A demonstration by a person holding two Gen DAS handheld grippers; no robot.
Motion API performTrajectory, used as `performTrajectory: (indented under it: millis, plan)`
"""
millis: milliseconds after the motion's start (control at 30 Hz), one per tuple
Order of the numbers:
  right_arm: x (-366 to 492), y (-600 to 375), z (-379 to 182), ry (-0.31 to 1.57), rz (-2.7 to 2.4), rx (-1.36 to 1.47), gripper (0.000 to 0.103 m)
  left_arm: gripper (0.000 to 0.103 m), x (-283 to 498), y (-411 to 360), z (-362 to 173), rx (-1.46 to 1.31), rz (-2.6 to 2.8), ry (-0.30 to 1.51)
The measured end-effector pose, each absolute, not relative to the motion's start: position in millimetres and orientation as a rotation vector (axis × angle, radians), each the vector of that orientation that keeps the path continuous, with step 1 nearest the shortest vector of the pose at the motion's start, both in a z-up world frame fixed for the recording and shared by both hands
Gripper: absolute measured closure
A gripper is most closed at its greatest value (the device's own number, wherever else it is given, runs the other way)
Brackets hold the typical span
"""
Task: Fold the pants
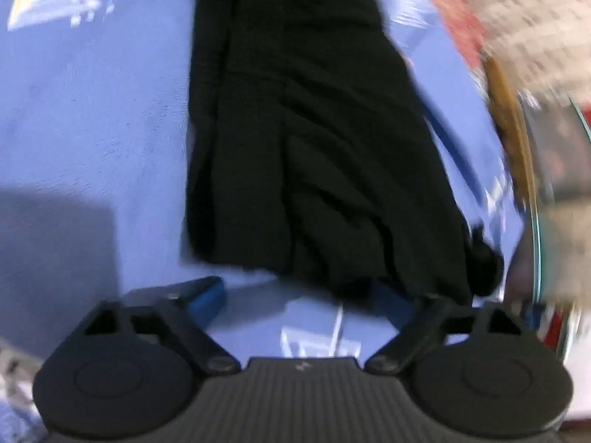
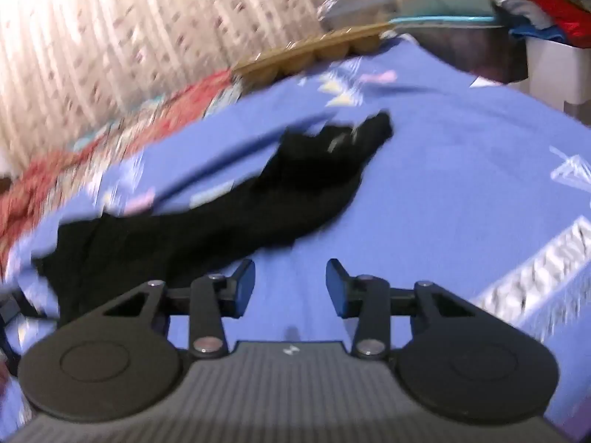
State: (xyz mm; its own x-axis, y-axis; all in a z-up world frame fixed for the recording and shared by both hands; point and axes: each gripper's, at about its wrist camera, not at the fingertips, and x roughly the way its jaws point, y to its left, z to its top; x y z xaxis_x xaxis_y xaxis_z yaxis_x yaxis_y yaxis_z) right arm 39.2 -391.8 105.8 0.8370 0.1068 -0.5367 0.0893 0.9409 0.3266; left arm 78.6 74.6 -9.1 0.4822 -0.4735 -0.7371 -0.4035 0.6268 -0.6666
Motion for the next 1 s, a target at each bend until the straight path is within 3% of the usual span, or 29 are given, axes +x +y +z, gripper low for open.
performTrajectory:
  millis: [33, 67, 200, 333, 467, 600, 700, 767, 833, 900, 933, 1000]
  plan:
    - [49.1, -393.8, 107.3, 0.569, -0.003, 0.348, 0.057, 0.054, 86.2, 72.4, -12.3, -0.967, -0.057, 1.098]
    - [58.5, -397.3, 107.7, 0.56, -0.013, 0.338, 0.056, 0.087, 90.7, 70.1, -14.5, -0.98, -0.061, 1.107]
    - [110.3, -440.1, 109.7, 0.566, -0.073, 0.397, 0.056, 0.093, 67.5, 65.1, -2.4, -0.927, -0.019, 1.097]
    - [164.2, -474.1, 99.8, 0.592, -0.172, 0.537, 0.056, 0.094, 16.8, 119.1, 39.9, -0.825, 0.047, 1.019]
    - [196.6, -456.5, 108.0, 0.578, -0.14, 0.563, 0.056, 0.095, -53.8, 185.5, 76.8, -0.807, 0.256, 0.981]
    - [229.7, -427.3, 107.5, 0.641, -0.097, 0.514, 0.056, 0.094, -83.3, 199.9, 71.3, -0.871, 0.305, 1.007]
    - [251.2, -403.7, 99.7, 0.695, -0.114, 0.508, 0.04, 0.095, -74.4, 189.1, 58.6, -0.818, 0.328, 1.054]
    - [282.2, -396.5, 94.5, 0.75, -0.14, 0.463, 0.023, 0.095, -64.8, 184.0, 58.3, -0.793, 0.333, 1.065]
    - [305.3, -380.9, 88.9, 0.805, -0.205, 0.387, 0.017, 0.095, -59.4, 181.4, 61.8, -0.767, 0.336, 1.065]
    - [329.4, -373.2, 69.5, 0.888, -0.243, 0.301, 0.016, 0.095, -63.1, 179.5, 58.9, -0.777, 0.333, 1.061]
    - [331.3, -367.1, 59.3, 0.906, -0.264, 0.242, 0.021, 0.095, -61.8, 182.3, 60.2, -0.789, 0.332, 1.058]
    - [328.3, -364.3, 59.3, 0.865, -0.297, 0.122, 0.07, 0.095, -67.9, 191.5, 58.6, -0.801, 0.318, 1.043]
